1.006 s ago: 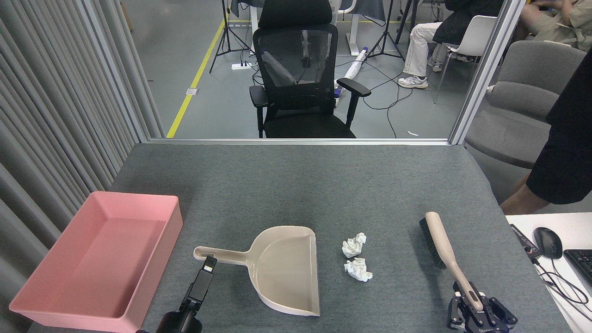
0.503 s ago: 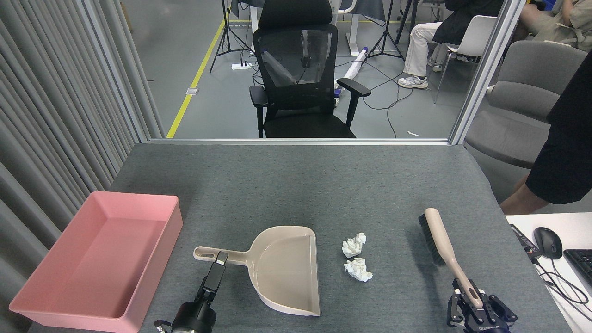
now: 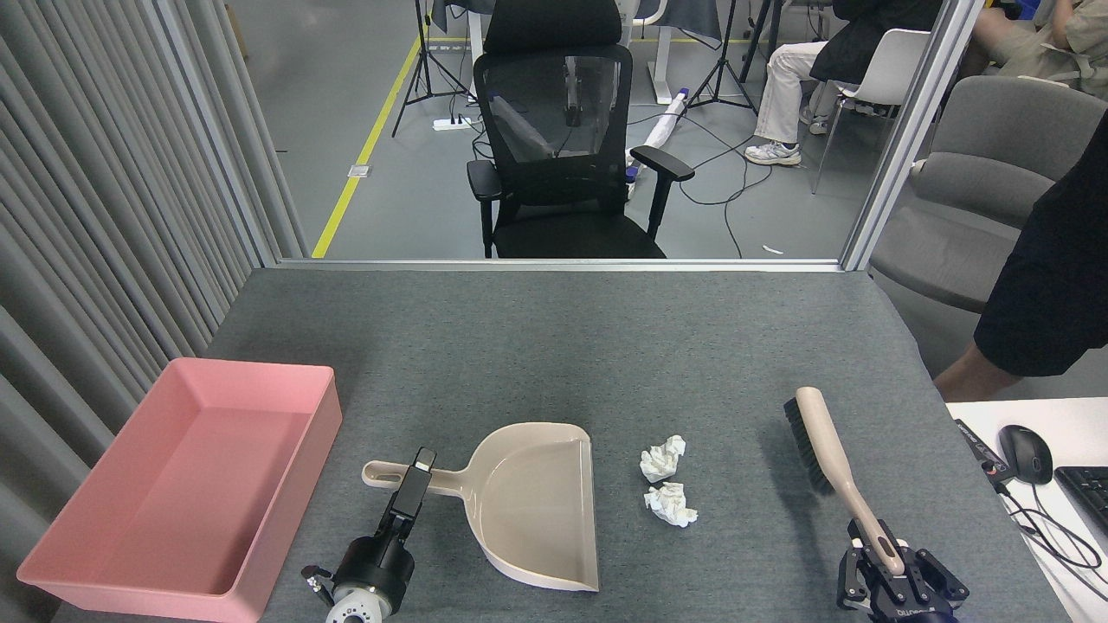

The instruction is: Sweep and dump garbage into bin

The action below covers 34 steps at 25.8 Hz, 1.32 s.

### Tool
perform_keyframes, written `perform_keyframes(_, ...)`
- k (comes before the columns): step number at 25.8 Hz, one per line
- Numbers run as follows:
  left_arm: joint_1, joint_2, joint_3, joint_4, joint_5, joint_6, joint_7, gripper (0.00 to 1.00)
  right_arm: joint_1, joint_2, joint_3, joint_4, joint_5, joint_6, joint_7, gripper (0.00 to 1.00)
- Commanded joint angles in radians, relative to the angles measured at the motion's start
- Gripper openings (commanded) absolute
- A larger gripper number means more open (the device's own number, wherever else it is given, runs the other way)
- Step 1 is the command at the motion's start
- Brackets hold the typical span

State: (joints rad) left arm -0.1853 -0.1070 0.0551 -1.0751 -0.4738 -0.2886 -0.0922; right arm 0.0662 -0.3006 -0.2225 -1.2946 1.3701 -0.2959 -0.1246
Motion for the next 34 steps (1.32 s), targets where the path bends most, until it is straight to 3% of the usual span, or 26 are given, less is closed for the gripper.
perform_keyframes(1,-0.009,0.001,0.0,0.02,-0.003,0.002,-0.001,0.98,0.0,0.0,0.0,0.0,0.0,0.0,0.0,0.07)
perform_keyframes(14,-0.054,0.003,0.009,0.093,0.0,-0.004,-0.003,0.98,0.0,-0.002,0.0,0.0,0.0,0.0,0.0,0.08)
perform_keyframes(20,-0.054,0.0,0.035,0.093,0.004,-0.011,-0.047,0.78,-0.002,0.0,0.0,-0.002,0.0,0.0,0.0,0.08)
perform_keyframes(24,-0.054,-0.002,0.061,0.089,0.003,-0.011,-0.061,0.76,-0.002,-0.002,0.0,-0.002,0.001,0.0,-0.001,0.08)
perform_keyframes(27,-0.051,0.0,0.065,0.084,0.003,-0.012,-0.063,0.65,0.0,0.0,0.0,-0.002,0.001,0.0,-0.001,0.09)
perform_keyframes(34,-0.045,-0.003,0.066,0.084,0.003,-0.027,-0.064,0.58,0.0,-0.002,0.0,-0.002,0.001,0.0,-0.001,0.1)
